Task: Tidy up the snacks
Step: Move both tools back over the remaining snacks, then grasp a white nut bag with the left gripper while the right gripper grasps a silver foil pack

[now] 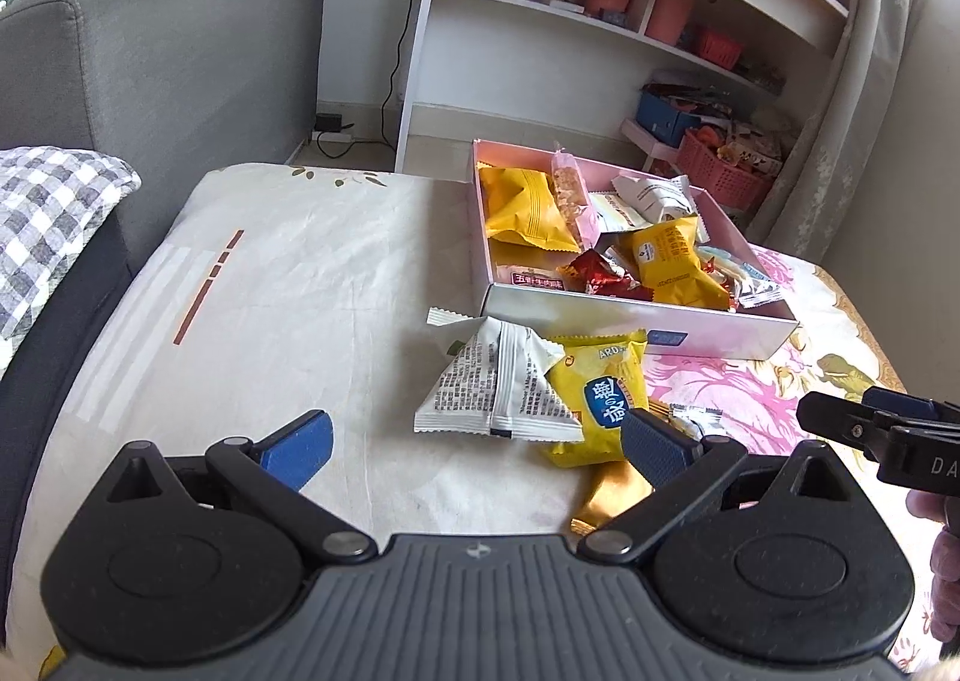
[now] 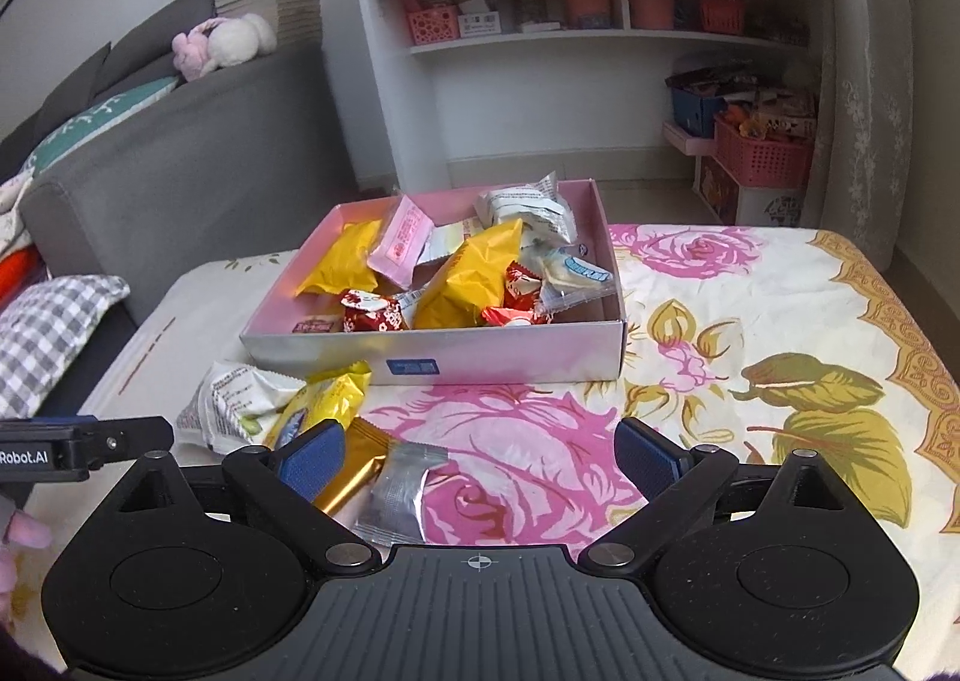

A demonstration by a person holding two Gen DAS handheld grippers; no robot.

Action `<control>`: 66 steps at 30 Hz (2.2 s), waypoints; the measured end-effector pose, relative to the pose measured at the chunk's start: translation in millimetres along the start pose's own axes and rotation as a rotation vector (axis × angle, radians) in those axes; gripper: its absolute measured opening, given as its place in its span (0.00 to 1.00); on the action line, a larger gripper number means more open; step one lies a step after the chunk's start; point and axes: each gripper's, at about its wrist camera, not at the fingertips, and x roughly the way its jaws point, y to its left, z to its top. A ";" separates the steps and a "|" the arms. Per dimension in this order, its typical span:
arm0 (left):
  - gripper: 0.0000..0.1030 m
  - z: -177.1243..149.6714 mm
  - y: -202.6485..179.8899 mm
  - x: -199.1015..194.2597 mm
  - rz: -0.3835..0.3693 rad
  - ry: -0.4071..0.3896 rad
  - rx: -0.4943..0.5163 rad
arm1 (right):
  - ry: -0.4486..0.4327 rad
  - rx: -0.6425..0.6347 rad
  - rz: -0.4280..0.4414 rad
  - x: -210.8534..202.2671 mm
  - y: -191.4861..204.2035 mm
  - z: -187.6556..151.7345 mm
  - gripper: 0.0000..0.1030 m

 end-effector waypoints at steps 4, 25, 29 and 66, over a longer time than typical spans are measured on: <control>0.99 -5.3 4.7 1.5 -0.003 -0.028 -0.007 | -0.017 -0.078 -0.013 0.4 7.0 -9.7 0.96; 0.71 0.8 0.7 37.5 -0.048 -0.064 0.021 | 0.075 -0.187 0.028 46.8 25.6 -35.4 0.96; 0.58 1.2 -0.4 42.9 -0.060 -0.038 0.026 | 0.097 -0.163 0.025 56.4 22.7 -35.3 0.96; 0.41 -0.2 3.7 44.5 -0.037 0.008 0.026 | 0.093 -0.145 0.064 70.5 25.6 -23.8 0.79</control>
